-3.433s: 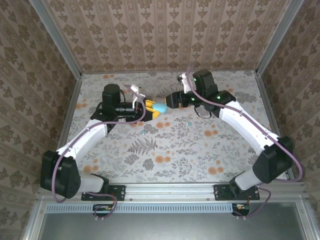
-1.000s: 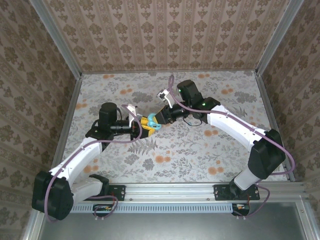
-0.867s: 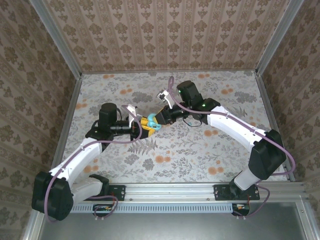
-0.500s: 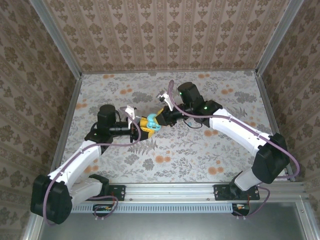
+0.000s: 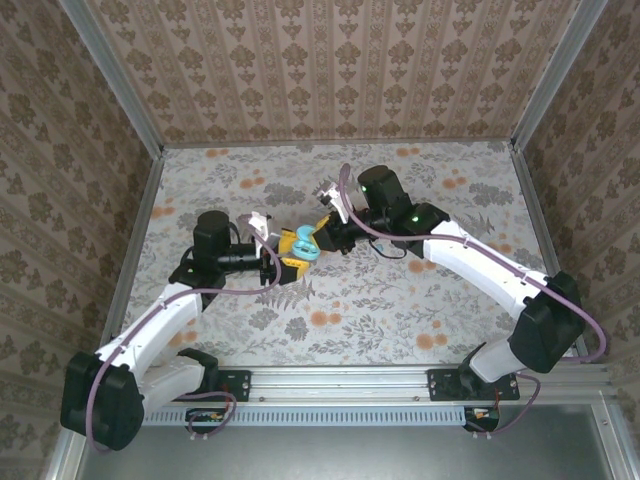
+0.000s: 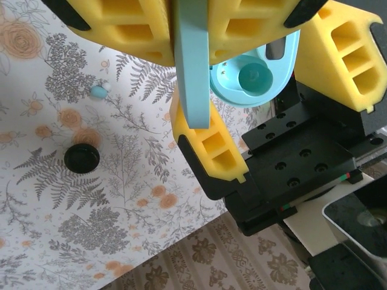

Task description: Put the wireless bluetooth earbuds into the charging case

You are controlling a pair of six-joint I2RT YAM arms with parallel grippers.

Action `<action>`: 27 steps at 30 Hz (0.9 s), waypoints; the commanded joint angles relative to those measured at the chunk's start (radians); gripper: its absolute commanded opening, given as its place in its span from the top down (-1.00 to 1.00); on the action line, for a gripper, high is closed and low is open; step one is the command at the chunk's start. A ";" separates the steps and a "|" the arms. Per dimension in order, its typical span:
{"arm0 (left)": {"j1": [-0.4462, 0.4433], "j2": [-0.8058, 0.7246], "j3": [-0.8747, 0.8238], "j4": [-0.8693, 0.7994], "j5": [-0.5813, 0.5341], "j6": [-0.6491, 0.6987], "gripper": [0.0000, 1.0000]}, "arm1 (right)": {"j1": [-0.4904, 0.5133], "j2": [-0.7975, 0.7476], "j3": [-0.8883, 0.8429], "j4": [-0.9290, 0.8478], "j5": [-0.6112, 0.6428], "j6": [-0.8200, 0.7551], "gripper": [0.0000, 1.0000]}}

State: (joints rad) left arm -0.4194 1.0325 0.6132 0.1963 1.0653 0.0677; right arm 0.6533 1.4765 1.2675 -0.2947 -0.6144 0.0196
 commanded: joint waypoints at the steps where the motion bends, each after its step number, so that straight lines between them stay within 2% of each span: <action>1: -0.007 -0.021 -0.019 0.062 0.019 -0.038 -0.21 | 0.015 -0.046 -0.016 -0.006 0.054 -0.055 0.64; 17: -0.005 0.016 -0.003 0.105 0.106 -0.113 -0.22 | 0.072 -0.113 -0.054 0.011 0.158 -0.198 0.68; 24: -0.005 0.045 0.015 0.099 0.137 -0.108 -0.02 | 0.077 -0.116 -0.054 0.015 0.150 -0.207 0.69; 27: -0.006 0.046 0.018 0.092 0.143 -0.104 0.14 | 0.077 -0.115 -0.054 0.016 0.145 -0.206 0.68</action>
State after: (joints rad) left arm -0.4194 1.0725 0.6037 0.2771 1.1786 -0.0399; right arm 0.7231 1.3872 1.2198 -0.2939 -0.4583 -0.1635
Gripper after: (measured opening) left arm 0.454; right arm 0.159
